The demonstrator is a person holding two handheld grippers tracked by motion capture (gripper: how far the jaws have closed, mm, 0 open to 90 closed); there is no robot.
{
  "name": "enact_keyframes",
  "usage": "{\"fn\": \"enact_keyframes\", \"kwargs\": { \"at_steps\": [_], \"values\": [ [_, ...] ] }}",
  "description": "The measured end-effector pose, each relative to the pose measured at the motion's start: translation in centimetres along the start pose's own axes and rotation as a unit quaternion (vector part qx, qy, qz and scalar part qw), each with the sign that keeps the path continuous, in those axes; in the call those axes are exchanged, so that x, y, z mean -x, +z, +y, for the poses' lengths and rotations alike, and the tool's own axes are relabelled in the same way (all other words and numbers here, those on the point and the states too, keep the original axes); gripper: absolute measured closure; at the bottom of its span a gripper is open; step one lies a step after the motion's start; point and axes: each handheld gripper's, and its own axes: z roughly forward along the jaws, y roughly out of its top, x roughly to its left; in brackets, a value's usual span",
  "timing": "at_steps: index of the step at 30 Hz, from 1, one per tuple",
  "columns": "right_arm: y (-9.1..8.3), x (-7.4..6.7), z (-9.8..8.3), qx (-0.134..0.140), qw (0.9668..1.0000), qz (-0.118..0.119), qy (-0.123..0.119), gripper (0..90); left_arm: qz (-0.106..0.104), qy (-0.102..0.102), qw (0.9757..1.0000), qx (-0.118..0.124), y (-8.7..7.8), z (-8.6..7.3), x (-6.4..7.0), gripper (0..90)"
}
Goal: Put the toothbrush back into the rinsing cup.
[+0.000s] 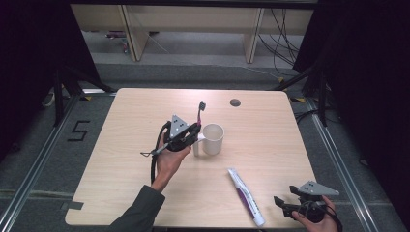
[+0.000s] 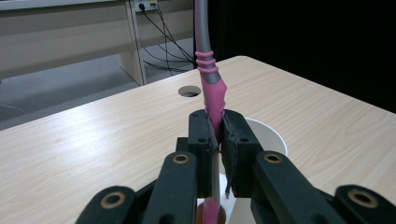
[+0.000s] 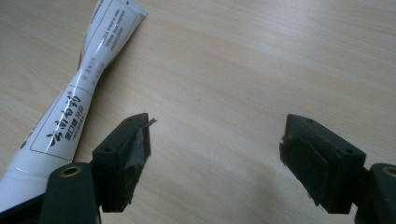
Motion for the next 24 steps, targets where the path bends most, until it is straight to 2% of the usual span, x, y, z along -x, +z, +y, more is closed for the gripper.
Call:
{"fn": "enact_keyframes", "kwargs": {
  "at_steps": [11, 15, 16, 18, 24],
  "values": [
    [0.0, 0.0, 0.0, 0.001, 1.0, -0.002, -0.006, 25.0, -0.002, 0.002, 0.9998, -0.017, -0.1, -1.1, 0.0, 82.0],
    [0.0, -0.1, 0.0, -0.002, 1.0, 0.0, -0.003, 25.0, -0.007, 0.005, 0.9997, -0.024, -0.1, -1.7, -0.2, 81.6],
    [0.0, -0.2, 0.0, -0.003, 1.0, 0.007, 0.004, 25.1, -0.008, 0.003, 0.9997, -0.024, -0.1, -1.9, -0.2, 81.5],
    [0.1, -0.1, 0.0, -0.005, 1.0, 0.005, -0.003, 25.1, -0.009, 0.004, 0.9996, -0.028, -0.1, -2.3, -0.3, 81.3],
    [0.1, -0.1, 0.0, -0.005, 1.0, 0.005, -0.004, 25.1, -0.015, 0.003, 0.9994, -0.032, -0.1, -2.9, -0.5, 78.0]
  ]
}}
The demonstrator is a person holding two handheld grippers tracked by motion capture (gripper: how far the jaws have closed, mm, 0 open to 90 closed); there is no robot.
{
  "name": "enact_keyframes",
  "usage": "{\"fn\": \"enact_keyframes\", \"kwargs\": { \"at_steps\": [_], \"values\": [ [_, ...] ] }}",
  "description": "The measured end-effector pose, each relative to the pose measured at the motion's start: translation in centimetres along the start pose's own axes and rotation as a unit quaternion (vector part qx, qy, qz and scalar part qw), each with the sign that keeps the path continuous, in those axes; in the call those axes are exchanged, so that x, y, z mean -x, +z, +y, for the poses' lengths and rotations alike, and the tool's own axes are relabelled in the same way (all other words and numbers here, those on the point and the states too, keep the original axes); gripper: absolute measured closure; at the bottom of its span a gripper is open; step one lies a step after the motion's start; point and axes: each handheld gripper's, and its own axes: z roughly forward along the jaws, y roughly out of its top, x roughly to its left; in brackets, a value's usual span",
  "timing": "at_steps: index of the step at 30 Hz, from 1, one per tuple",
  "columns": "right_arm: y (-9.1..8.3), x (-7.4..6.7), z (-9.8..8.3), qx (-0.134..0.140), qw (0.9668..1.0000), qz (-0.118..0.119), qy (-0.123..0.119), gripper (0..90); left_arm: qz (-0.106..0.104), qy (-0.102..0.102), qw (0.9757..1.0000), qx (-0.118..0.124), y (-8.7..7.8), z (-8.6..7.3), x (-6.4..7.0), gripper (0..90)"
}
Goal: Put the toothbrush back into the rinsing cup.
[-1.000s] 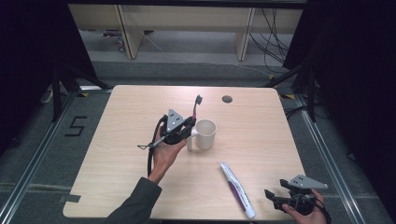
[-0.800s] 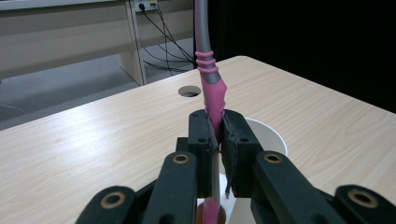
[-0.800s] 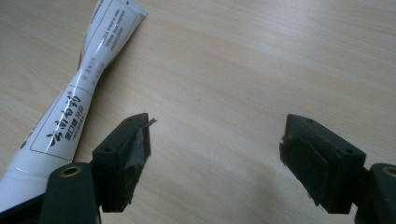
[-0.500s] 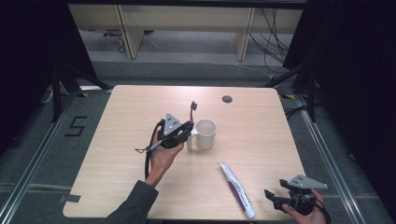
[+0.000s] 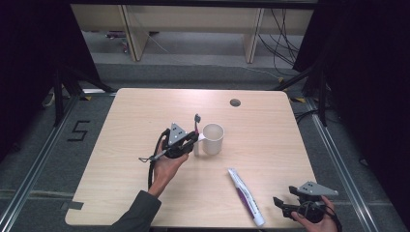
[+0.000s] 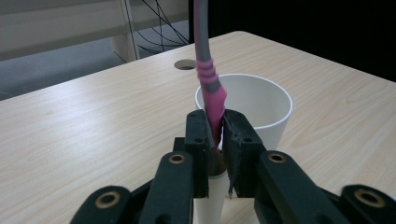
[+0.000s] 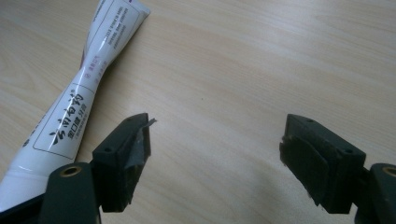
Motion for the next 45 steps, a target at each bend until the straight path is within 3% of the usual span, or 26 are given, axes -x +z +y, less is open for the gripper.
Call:
{"fn": "enact_keyframes", "kwargs": {
  "at_steps": [3, 7, 10, 14, 19, 20, 27, 28, 30, 31, 35, 38, 40, 45],
  "values": [
    [0.0, 0.0, 0.0, 0.0, 1.0, 0.001, 0.0, 25.0, -0.001, -0.003, 1.0, -0.002, -0.2, -0.3, -0.1, 74.2],
    [0.0, 0.0, 0.0, -0.001, 1.0, 0.001, 0.0, 25.1, 0.009, -0.007, 0.9999, 0.001, -0.5, -0.3, -0.3, 54.7],
    [0.0, 0.0, 0.0, 0.001, 1.0, 0.001, -0.003, 25.0, 0.01, -0.006, 0.9999, 0.012, -1.0, -0.2, -0.5, 47.3],
    [0.0, 0.0, 0.0, -0.001, 1.0, 0.001, 0.003, 25.0, 0.011, -0.021, 0.9997, 0.007, -1.7, -0.3, -0.7, 38.1],
    [0.0, 0.0, 0.0, 0.001, 1.0, -0.004, -0.002, 25.0, 0.007, -0.02, 0.9998, -0.001, -2.4, -0.4, -0.6, 34.9],
    [0.0, -0.2, 0.0, -0.003, 0.9999, -0.002, 0.014, 25.1, 0.005, -0.019, 0.9998, -0.003, -2.5, -0.5, -0.6, 34.5],
    [0.0, -0.2, 0.0, -0.003, 0.9999, -0.002, 0.013, 25.0, 0.001, -0.025, 0.9996, -0.013, -3.8, -1.3, -1.0, 33.5],
    [0.0, 0.0, 0.0, -0.001, 1.0, -0.007, -0.003, 25.1, 0.001, -0.026, 0.9995, -0.014, -4.0, -1.4, -1.1, 33.5],
    [0.0, 0.1, 0.0, 0.0, 1.0, 0.0, -0.006, 25.1, 0.002, -0.025, 0.9995, -0.019, -4.6, -1.7, -1.2, 33.1],
    [0.0, -0.1, -0.1, -0.002, 1.0, -0.004, 0.006, 25.1, 0.003, -0.025, 0.9995, -0.021, -4.8, -1.9, -1.3, 32.6],
    [0.0, 0.1, 0.0, -0.001, 1.0, 0.0, -0.002, 25.1, 0.005, -0.021, 0.9993, -0.031, -6.0, -2.9, -1.6, 30.9],
    [0.0, -0.1, -0.1, -0.003, 1.0, 0.0, 0.005, 25.1, 0.005, -0.027, 0.9991, -0.034, -6.7, -3.7, -2.0, 30.5],
    [0.0, 0.0, -0.1, -0.001, 1.0, -0.007, -0.004, 25.1, 0.002, -0.034, 0.9988, -0.034, -7.1, -4.1, -2.2, 29.9],
    [0.0, 0.1, -0.1, -0.002, 1.0, -0.001, -0.003, 25.1, 0.002, -0.035, 0.9986, -0.039, -7.9, -4.9, -2.3, 29.5]
  ]
}}
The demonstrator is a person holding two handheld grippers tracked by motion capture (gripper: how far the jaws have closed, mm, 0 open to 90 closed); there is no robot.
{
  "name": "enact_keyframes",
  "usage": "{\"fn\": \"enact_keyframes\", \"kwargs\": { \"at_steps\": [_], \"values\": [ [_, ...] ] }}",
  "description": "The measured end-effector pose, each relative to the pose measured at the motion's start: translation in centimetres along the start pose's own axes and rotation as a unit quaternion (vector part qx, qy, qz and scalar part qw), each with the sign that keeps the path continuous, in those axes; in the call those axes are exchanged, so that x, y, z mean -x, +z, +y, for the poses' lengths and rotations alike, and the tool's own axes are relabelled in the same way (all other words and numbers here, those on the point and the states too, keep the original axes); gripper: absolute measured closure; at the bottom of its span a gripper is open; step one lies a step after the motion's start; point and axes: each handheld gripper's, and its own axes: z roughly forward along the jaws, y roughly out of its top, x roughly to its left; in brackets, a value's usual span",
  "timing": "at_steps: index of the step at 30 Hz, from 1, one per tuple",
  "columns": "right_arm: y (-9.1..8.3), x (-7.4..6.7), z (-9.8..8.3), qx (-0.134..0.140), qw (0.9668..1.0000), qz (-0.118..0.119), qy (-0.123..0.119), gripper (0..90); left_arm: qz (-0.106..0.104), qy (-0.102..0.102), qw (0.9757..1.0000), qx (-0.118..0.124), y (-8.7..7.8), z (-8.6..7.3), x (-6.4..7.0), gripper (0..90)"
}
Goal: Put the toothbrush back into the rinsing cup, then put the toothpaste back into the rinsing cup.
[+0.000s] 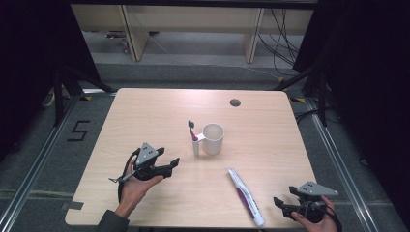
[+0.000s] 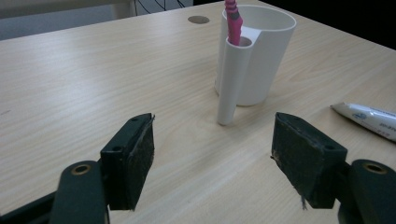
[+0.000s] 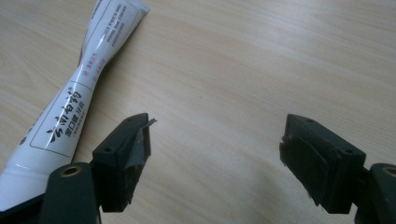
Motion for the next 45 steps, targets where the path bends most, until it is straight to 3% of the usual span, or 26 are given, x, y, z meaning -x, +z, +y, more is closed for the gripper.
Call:
{"fn": "enact_keyframes", "kwargs": {
  "at_steps": [8, 14, 17, 27, 32, 37, 38, 44, 45],
  "values": [
    [0.1, 0.1, -0.1, 0.0, 1.0, 0.001, -0.005, 25.1, -0.008, 0.01, 0.9998, -0.017, -1.0, -1.8, 0.5, 28.2],
    [0.2, 0.0, -0.1, 0.0, 1.0, 0.003, -0.006, 25.1, -0.023, 0.032, 0.999, -0.022, -1.5, -2.5, 1.7, 26.4],
    [0.2, 0.0, -0.1, -0.001, 1.0, 0.004, -0.007, 25.1, -0.02, 0.047, 0.9982, -0.032, -1.9, -2.8, 2.4, 25.9],
    [0.3, 0.0, -0.1, -0.004, 0.9999, 0.009, -0.009, 25.0, -0.041, 0.044, 0.9975, -0.039, -2.3, -3.7, 3.8, 15.9],
    [0.1, -0.2, -0.1, -0.005, 0.9999, 0.005, -0.01, 25.0, -0.039, 0.051, 0.9968, -0.048, -2.5, -4.1, 4.5, 15.9],
    [0.2, -0.3, -0.1, -0.008, 0.9999, 0.006, -0.01, 25.0, -0.04, 0.063, 0.995, -0.066, -2.8, -4.9, 5.4, 16.0],
    [0.3, -0.3, 0.0, -0.005, 0.9999, 0.006, -0.011, 25.0, -0.039, 0.073, 0.9937, -0.075, -3.0, -4.9, 5.4, 16.0],
    [0.3, -0.4, 0.0, -0.005, 0.9999, 0.004, -0.01, 24.9, -0.046, 0.064, 0.9943, -0.072, -3.3, -5.3, 6.0, 16.0],
    [0.3, -0.3, 0.0, -0.004, 0.9999, 0.004, -0.012, 24.9, -0.045, 0.074, 0.9929, -0.082, -3.4, -5.3, 5.9, 16.0]
  ]
}}
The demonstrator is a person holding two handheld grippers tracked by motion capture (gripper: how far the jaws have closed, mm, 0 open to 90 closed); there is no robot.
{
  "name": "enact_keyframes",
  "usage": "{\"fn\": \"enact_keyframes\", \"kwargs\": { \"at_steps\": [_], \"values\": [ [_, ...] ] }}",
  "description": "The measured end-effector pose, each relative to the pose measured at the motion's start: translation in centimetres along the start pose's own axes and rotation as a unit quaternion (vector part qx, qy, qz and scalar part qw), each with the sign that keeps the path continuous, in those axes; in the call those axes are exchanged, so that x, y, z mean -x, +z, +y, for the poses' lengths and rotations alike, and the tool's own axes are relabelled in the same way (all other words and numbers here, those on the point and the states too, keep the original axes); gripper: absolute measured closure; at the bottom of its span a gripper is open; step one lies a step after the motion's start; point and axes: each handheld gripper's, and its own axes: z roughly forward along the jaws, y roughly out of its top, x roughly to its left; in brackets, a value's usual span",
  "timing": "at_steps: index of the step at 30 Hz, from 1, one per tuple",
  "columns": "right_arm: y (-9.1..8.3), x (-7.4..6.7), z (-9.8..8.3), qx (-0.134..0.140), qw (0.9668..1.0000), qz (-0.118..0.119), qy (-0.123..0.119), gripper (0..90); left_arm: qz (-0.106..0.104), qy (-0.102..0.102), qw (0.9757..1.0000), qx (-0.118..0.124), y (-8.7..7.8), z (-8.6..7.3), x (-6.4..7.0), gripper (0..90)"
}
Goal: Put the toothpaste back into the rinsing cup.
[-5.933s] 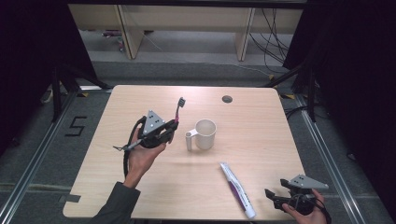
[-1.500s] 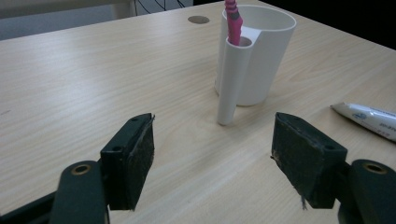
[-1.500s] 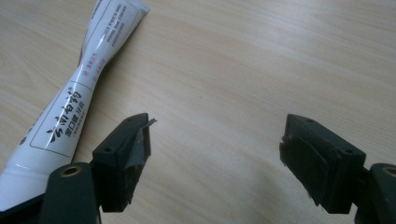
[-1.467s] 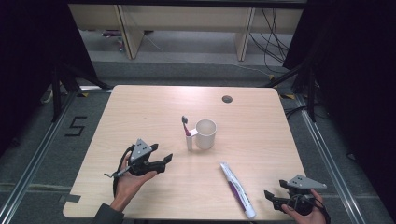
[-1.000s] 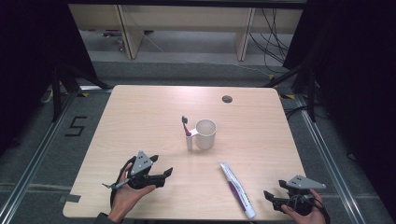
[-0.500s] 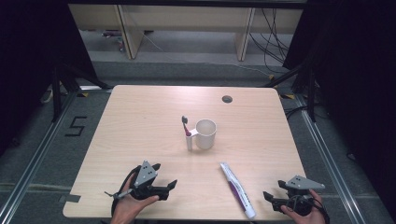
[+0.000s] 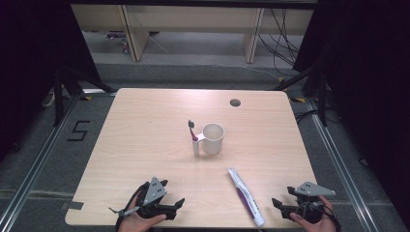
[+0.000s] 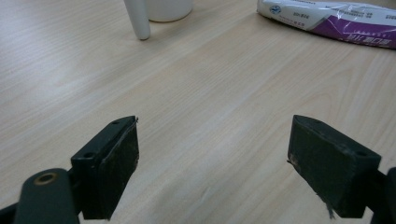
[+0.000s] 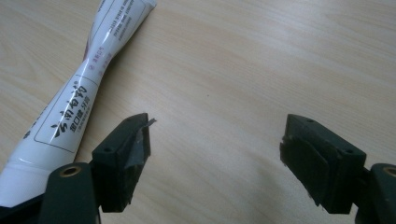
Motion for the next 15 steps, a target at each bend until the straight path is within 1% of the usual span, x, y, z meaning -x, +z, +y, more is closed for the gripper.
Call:
{"fn": "enact_keyframes", "kwargs": {
  "at_steps": [2, 3, 4, 5, 6, 7, 8, 9, 10, 11, 12, 13, 14, 15],
  "values": [
    [0.0, 0.1, 0.0, -0.002, 1.0, 0.004, 0.001, 24.9, 0.002, 0.005, 1.0, -0.007, 0.0, 0.0, -0.1, 16.0],
    [0.0, 0.1, 0.0, 0.002, 0.9999, 0.009, 0.004, 24.9, 0.003, -0.003, 1.0, -0.002, 0.0, 0.0, 0.2, 16.0],
    [0.0, 0.1, 0.1, 0.001, 0.9999, 0.008, 0.008, 24.7, 0.002, -0.007, 1.0, 0.001, 0.0, -0.1, 0.3, 16.0],
    [0.1, 0.0, 0.2, 0.001, 0.9999, 0.011, 0.013, 23.9, 0.003, 0.007, 0.9999, -0.009, -0.1, 0.0, 0.1, 16.0],
    [0.0, 0.0, 0.3, -0.001, 0.9999, 0.011, 0.009, 22.6, 0.007, 0.016, 0.9997, -0.016, -0.1, -0.1, 0.1, 16.1],
    [-0.1, -0.1, 0.5, 0.002, 0.9998, 0.012, 0.017, 21.6, 0.006, 0.017, 0.9997, -0.017, -0.2, -0.1, 0.1, 16.1],
    [-0.1, -0.2, 0.7, 0.0, 0.9998, 0.015, 0.015, 21.0, 0.002, 0.005, 1.0, -0.006, -0.1, -0.1, 0.3, 16.2],
    [-0.1, -0.4, 1.0, 0.002, 0.9997, 0.017, 0.018, 20.6, 0.006, 0.015, 0.9998, -0.015, -0.1, -0.2, 0.1, 16.2],
    [-0.1, -0.7, 1.3, 0.001, 0.9993, 0.023, 0.029, 20.6, 0.0, 0.013, 0.9998, -0.013, -0.1, -0.2, 0.1, 16.2],
    [-0.1, -0.9, 1.6, -0.001, 0.9993, 0.025, 0.029, 20.6, 0.003, 0.01, 0.9999, -0.012, -0.1, -0.3, 0.2, 16.2],
    [-0.1, -0.9, 2.0, 0.004, 0.9996, 0.026, 0.012, 20.6, 0.002, 0.01, 0.9999, -0.011, -0.1, -0.3, 0.2, 16.2],
    [-0.2, -1.4, 2.3, -0.002, 0.9994, 0.031, 0.018, 20.6, 0.002, 0.009, 0.9999, -0.011, -0.1, -0.3, 0.2, 16.2],
    [0.0, -1.8, 3.1, -0.002, 0.9994, 0.032, -0.009, 20.7, 0.002, 0.01, 0.9999, -0.012, -0.1, -0.2, 0.2, 16.2],
    [0.0, -1.8, 3.1, -0.002, 0.9994, 0.032, -0.009, 20.7, 0.002, 0.011, 0.9999, -0.012, -0.1, -0.2, 0.3, 16.2]
  ]
}}
